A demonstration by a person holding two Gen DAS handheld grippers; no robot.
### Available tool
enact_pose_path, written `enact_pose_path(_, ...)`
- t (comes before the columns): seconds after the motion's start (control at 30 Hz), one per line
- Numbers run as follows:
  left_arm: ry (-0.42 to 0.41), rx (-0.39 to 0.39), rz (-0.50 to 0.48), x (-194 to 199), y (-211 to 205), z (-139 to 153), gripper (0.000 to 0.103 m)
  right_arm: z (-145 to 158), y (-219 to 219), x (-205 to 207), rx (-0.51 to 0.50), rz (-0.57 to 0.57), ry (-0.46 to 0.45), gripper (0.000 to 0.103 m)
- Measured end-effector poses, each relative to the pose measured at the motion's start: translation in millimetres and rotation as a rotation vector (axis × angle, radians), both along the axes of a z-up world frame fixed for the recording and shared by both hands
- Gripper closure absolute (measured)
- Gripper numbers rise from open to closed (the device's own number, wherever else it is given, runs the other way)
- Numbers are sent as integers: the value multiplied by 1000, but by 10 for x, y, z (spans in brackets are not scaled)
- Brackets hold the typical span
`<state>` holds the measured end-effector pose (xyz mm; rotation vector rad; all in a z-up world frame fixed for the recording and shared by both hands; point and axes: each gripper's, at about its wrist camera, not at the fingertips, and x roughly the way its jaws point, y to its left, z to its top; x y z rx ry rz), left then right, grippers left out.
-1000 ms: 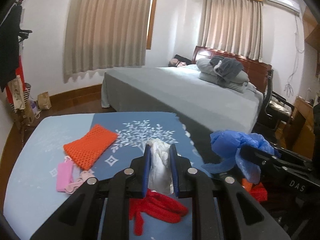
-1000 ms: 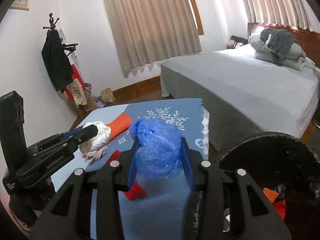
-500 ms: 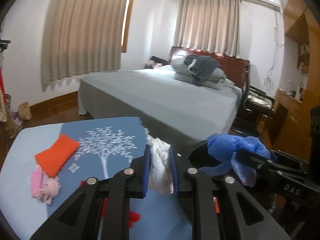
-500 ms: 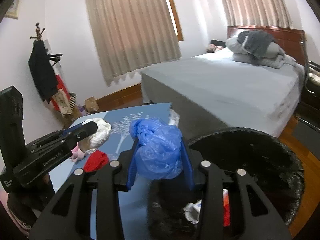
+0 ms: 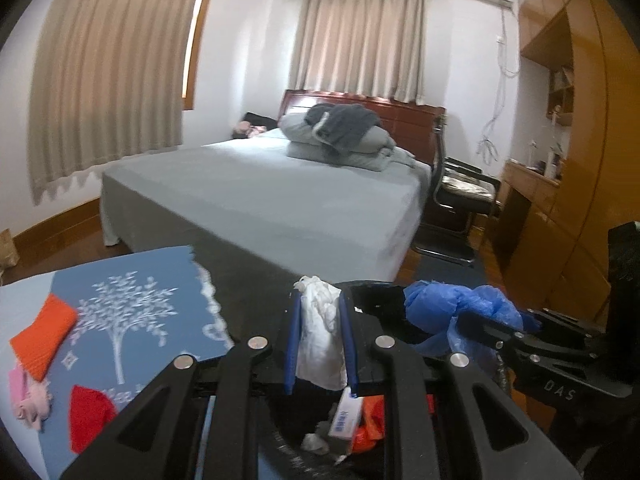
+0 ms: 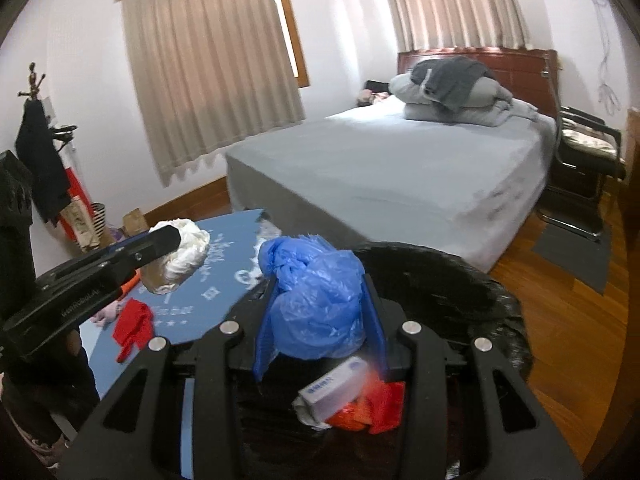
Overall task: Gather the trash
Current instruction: 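Carry the white tissue and blue bag over the black bin and release both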
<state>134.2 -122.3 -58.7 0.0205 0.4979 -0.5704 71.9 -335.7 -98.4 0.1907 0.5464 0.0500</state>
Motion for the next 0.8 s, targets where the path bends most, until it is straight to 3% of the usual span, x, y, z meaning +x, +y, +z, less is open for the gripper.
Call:
enact_pose_path(0.33,21,21,-89,59,-446,-119,84,-150,-361,-96,0,-78,19,65)
enact_pose_path(0.43,39,19,-110,69,-506,-157,77,-197,-415,-105,-6,-98,30,62)
enact_pose_path(0.53,50,20,-114,89,-525,-184,57,-221,-448,-115,-14,-121,34,48)
enact_pose_path(0.67,44,17,-88,89,-445,-175,40,-227,-474,-147,-30,-152,21,19)
enact_pose_path(0.8,24,27,-43,80,-274,-155,24,-208,-447,-166,-30,-162,9,9)
